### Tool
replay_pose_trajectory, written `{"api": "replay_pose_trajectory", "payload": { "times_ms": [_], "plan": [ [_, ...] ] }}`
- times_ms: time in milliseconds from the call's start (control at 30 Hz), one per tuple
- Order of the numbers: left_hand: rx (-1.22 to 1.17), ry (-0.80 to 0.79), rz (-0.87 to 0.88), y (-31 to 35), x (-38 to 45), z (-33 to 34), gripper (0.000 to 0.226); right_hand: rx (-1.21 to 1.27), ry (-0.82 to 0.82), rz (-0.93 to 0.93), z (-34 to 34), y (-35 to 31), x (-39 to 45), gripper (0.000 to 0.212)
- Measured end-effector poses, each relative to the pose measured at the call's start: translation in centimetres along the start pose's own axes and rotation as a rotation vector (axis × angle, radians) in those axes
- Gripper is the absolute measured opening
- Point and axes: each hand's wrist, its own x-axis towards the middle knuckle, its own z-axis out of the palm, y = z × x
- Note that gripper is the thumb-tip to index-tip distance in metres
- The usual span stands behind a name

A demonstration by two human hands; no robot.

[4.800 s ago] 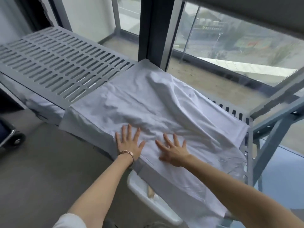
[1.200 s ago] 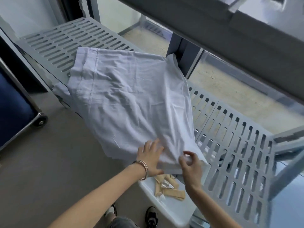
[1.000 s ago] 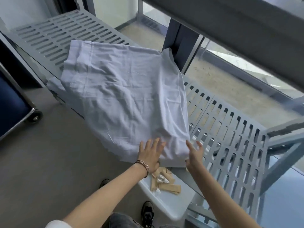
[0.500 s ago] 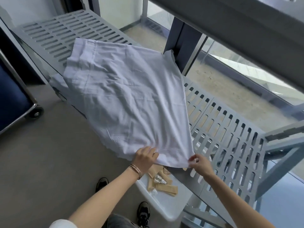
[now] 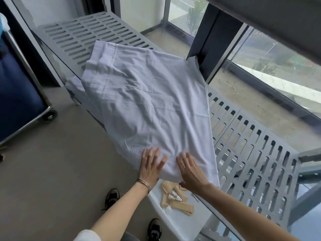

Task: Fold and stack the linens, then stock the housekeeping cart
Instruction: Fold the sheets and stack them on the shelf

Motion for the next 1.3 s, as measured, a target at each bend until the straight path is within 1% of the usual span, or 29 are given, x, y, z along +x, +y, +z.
{"api": "replay_pose_trajectory", "payload": {
  "times_ms": [67, 100, 167, 200, 233, 300, 333, 367, 400, 467, 533, 567, 633, 667, 733, 800, 867, 933, 967, 1033, 1100, 1133, 1200, 1267, 1300],
  "plan": [
    [-0.031, 0.123, -0.007, 0.0, 0.3, 0.5, 0.086, -0.066, 0.038, -0.016, 0.1, -1.6, -0.4, 0.107],
    [-0.048, 0.2, -0.009, -0.1, 0.5, 0.7, 0.077, -0.107, 0.081, -0.029, 0.1, -2.5, -0.6, 0.099],
    [-0.082, 0.399, -0.01, -0.4, 0.6, 1.0, 0.053, -0.164, 0.185, -0.032, 0.3, -3.2, -0.1, 0.076],
    [-0.103, 0.492, -0.012, -0.5, 0.5, 1.1, 0.038, -0.172, 0.224, -0.024, 0.2, -3.1, 0.3, 0.068],
    [-0.125, 0.559, -0.024, -0.6, 0.3, 0.9, 0.029, -0.171, 0.258, -0.031, 0.0, -2.9, 0.6, 0.063],
    [-0.135, 0.651, -0.038, -0.9, -0.4, 0.5, 0.027, -0.17, 0.306, -0.082, -0.4, -2.6, 0.9, 0.054],
    [-0.135, 0.679, -0.04, -1.1, -0.9, 0.6, 0.026, -0.16, 0.334, -0.112, -0.5, -2.5, 0.8, 0.046],
    [-0.142, 0.679, -0.055, -1.2, -1.3, 0.5, 0.032, -0.125, 0.347, -0.142, -1.1, -2.4, 0.7, 0.037],
    [-0.151, 0.654, -0.081, -1.3, -1.6, 0.5, 0.043, -0.08, 0.36, -0.167, -1.9, -2.3, 0.6, 0.03],
    [-0.188, 0.62, -0.156, -1.2, -1.8, 0.1, 0.059, -0.032, 0.423, -0.187, -4.3, -2.2, 0.5, 0.027],
    [-0.213, 0.673, -0.238, -1.2, -1.0, -0.5, 0.062, -0.052, 0.51, -0.231, -6.8, -1.9, 0.4, 0.018],
    [-0.231, 0.708, -0.282, -1.4, -0.5, -0.8, 0.063, -0.078, 0.547, -0.242, -7.9, -1.7, 0.4, 0.022],
    [-0.292, 0.782, -0.418, -2.2, 0.8, -2.1, 0.062, -0.122, 0.595, -0.238, -9.7, -1.2, 0.4, 0.033],
    [-0.325, 0.818, -0.487, -2.7, 1.2, -2.6, 0.06, -0.13, 0.611, -0.235, -10.2, -0.8, 0.5, 0.035],
    [-0.343, 0.875, -0.579, -3.9, 1.4, -3.7, 0.053, -0.138, 0.645, -0.237, -11.0, 0.1, 0.9, 0.033],
    [-0.292, 0.909, -0.592, -5.1, 1.0, -4.7, 0.042, -0.158, 0.677, -0.252, -11.7, 0.6, 1.5, 0.029],
    [-0.192, 0.887, -0.562, -6.3, 0.3, -5.5, 0.029, -0.185, 0.699, -0.301, -12.5, 0.4, 1.9, 0.027],
    [-0.138, 0.825, -0.586, -7.3, -0.5, -6.5, 0.019, -0.187, 0.707, -0.349, -13.2, -0.3, 2.4, 0.027],
    [-0.163, 0.802, -0.636, -7.7, -0.7, -7.2, 0.019, -0.173, 0.716, -0.37, -13.7, -0.8, 2.7, 0.029],
    [-0.308, 0.788, -0.803, -8.4, -1.2, -8.7, 0.02, -0.151, 0.732, -0.414, -15.0, -1.9, 3.3, 0.035],
    [-0.48, 0.832, -0.963, -9.1, -1.3, -9.6, 0.022, -0.169, 0.763, -0.47, -16.6, -3.0, 3.7, 0.039],
    [-0.54, 0.845, -1.003, -9.5, -1.4, -9.9, 0.021, -0.177, 0.78, -0.5, -17.4, -3.4, 3.8, 0.039],
    [-0.571, 0.867, -1.044, -10.6, -1.7, -10.4, 0.015, -0.182, 0.806, -0.542, -18.7, -3.8, 3.7, 0.039],
    [-0.527, 0.879, -1.088, -12.3, -2.2, -10.8, 0.008, -0.184, 0.829, -0.546, -19.7, -3.5, 3.8, 0.039],
    [-0.481, 0.868, -1.084, -13.3, -2.5, -10.9, 0.01, -0.184, 0.835, -0.545, -19.9, -3.1, 3.8, 0.039]
  ]
}}
